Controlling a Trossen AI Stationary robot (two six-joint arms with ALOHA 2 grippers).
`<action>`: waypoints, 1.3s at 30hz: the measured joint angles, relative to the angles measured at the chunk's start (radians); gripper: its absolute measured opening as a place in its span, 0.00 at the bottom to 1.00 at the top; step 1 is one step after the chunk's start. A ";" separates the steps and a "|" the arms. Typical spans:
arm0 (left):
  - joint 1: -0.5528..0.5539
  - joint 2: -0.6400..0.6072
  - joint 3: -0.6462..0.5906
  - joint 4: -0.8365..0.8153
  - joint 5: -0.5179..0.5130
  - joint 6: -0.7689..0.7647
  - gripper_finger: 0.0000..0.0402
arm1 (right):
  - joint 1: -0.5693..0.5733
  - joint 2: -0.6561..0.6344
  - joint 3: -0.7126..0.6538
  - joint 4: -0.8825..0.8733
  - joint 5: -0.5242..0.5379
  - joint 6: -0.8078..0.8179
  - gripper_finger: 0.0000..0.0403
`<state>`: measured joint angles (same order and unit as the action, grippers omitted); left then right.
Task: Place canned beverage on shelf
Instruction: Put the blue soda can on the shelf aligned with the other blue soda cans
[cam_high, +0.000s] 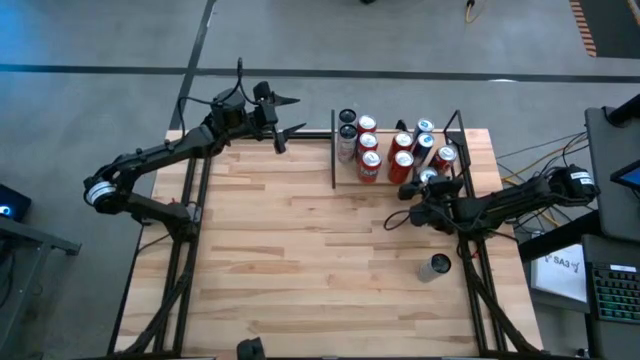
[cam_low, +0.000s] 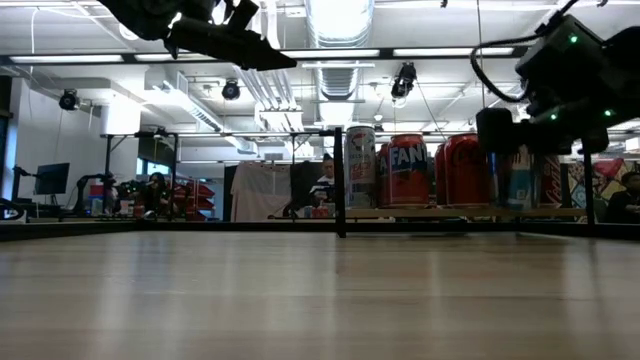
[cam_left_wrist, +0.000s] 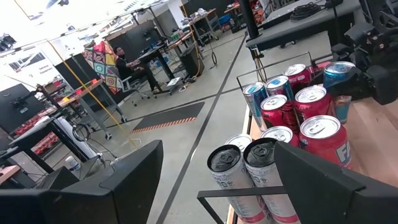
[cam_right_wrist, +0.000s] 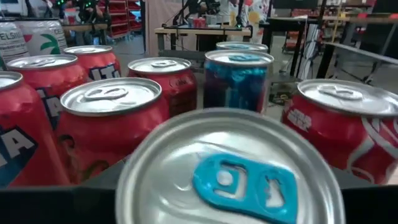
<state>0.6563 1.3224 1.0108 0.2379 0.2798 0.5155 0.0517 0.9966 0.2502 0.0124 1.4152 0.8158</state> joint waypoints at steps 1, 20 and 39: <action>0.000 0.000 0.000 0.000 0.000 0.000 0.73 | 0.000 0.000 0.008 0.000 0.000 -0.015 0.57; 0.000 0.000 0.000 -0.010 0.000 0.003 0.73 | -0.025 -0.006 0.033 -0.007 0.018 -0.051 0.53; 0.000 0.000 0.000 -0.010 0.000 0.002 0.73 | -0.105 -0.008 0.039 0.001 -0.029 -0.050 0.53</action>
<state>0.6563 1.3224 1.0107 0.2278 0.2798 0.5179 -0.0532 0.9890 0.2890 0.0135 1.3858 0.7658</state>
